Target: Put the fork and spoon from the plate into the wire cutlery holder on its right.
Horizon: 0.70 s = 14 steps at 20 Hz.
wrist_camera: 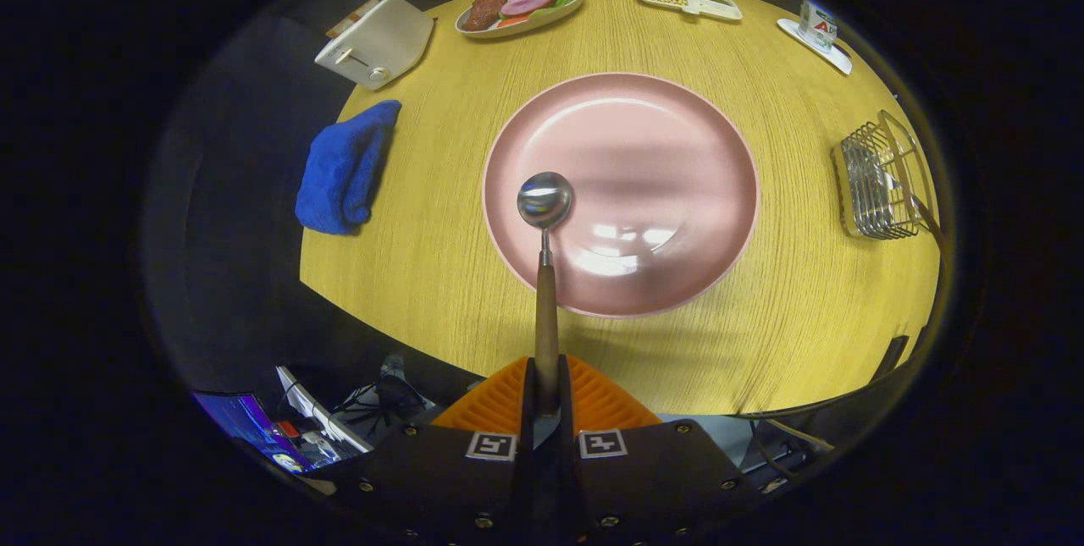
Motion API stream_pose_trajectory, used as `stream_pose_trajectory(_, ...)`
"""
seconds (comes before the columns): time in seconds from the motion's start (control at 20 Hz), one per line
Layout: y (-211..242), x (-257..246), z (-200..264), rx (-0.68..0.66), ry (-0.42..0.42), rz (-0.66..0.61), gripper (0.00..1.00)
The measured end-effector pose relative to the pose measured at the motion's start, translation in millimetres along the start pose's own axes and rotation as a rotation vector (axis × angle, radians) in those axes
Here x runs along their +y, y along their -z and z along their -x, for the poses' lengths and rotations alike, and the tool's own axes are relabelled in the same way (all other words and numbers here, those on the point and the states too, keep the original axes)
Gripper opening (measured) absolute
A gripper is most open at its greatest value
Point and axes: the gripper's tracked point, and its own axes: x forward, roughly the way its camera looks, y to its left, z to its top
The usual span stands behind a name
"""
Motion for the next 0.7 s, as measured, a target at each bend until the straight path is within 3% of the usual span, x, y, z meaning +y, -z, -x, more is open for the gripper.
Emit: stream_pose_trajectory(0.7, -9.7, -11.3, 40.3, -0.081, -0.066, -0.09, 0.13)
